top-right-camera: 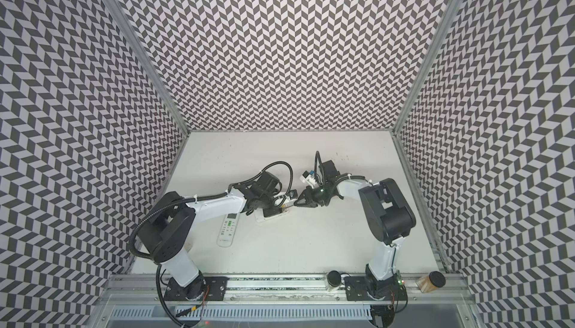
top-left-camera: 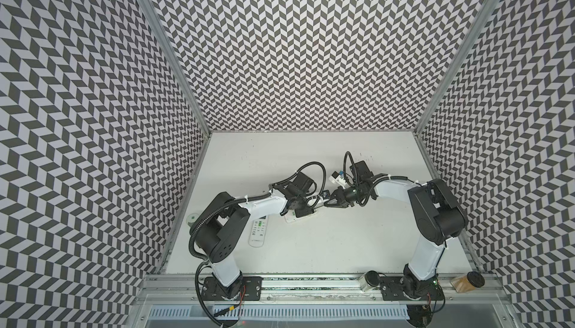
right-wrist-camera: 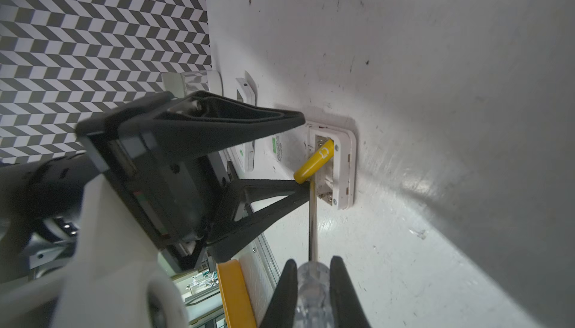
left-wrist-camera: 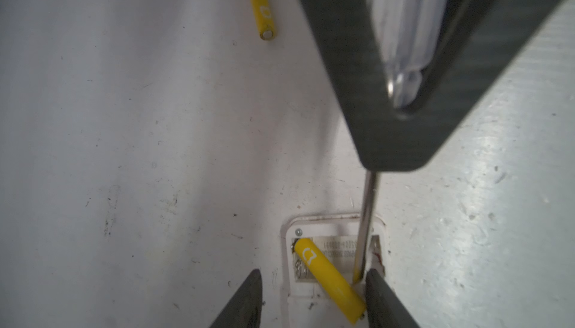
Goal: Unload the batteries from the remote control
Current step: 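Grasp the tilted yellow battery with the left gripper while the right gripper withdraws the screwdriver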
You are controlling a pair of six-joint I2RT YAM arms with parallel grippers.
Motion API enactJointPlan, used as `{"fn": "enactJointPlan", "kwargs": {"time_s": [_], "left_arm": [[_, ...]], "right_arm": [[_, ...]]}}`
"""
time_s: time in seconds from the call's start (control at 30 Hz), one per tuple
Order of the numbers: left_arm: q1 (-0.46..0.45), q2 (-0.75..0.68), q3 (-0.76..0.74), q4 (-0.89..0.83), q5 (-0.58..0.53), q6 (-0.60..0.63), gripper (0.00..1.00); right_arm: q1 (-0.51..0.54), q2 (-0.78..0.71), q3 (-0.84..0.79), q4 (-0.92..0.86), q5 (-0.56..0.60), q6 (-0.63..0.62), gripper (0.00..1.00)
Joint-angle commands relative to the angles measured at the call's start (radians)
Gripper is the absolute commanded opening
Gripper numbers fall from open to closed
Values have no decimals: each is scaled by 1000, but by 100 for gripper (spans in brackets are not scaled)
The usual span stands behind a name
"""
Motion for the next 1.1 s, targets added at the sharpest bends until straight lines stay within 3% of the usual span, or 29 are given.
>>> {"fn": "enactJointPlan", "kwargs": {"time_s": [0.0, 0.37, 0.7, 1.07], "left_arm": [[0, 7, -13, 17, -29, 16, 52], [4, 11, -57, 46, -37, 31, 36], [9, 6, -57, 39, -42, 29, 20], [17, -7, -77, 51, -55, 34, 8]], "right_arm": [[-1, 7, 23, 25, 4, -2, 0], [-23, -55, -3, -5, 75, -20, 0], [-128, -208, -45, 9, 106, 14, 0], [-213, -279, -31, -5, 133, 7, 0]]}}
